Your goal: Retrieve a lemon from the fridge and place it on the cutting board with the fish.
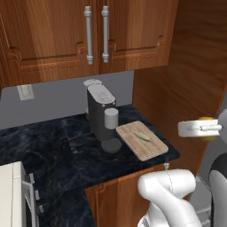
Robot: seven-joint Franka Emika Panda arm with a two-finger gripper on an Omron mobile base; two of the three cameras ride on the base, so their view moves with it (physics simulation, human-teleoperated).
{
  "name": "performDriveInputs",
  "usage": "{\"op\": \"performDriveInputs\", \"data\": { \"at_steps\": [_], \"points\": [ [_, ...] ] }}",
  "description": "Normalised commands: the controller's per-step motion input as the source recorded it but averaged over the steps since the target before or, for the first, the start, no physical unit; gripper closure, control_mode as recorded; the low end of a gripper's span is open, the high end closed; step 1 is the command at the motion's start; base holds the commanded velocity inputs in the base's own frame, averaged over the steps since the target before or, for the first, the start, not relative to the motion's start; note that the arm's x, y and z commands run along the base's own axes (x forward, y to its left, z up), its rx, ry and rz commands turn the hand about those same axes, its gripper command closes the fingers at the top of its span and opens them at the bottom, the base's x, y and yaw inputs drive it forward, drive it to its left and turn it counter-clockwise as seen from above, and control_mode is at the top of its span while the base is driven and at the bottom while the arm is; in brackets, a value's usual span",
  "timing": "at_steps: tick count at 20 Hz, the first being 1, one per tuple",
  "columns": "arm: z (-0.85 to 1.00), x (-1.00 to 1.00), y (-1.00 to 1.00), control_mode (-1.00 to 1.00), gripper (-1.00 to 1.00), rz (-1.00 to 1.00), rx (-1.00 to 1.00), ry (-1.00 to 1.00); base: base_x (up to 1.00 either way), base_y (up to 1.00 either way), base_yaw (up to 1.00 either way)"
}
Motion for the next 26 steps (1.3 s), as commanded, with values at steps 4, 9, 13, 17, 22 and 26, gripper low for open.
{"op": "performDriveInputs", "data": {
  "at_steps": [4, 9, 13, 17, 22, 26],
  "points": [
    [-0.01, 0.43, 0.0, -1.0, 1.0, -0.01, 0.0, 0.41, 0.0, 0.0, 0.0],
    [-0.22, 0.1, 0.0, -1.0, 1.0, -0.01, 0.0, 0.2, 0.0, 0.0, 0.0],
    [-0.43, 0.0, 0.0, -1.0, 1.0, -0.02, 0.0, -0.01, 0.0, 0.0, 0.0],
    [-0.48, 0.01, 0.0, -1.0, 1.0, -0.06, 0.0, 0.0, 0.0, 0.0, 0.0],
    [-0.12, 0.44, 0.0, -1.0, 1.0, -0.02, 0.0, 0.0, 0.0, 0.0, 0.0],
    [-0.05, 0.65, 0.0, -1.0, 1.0, 0.0, 0.02, 0.0, 0.0, 0.0, 0.0]
  ]
}}
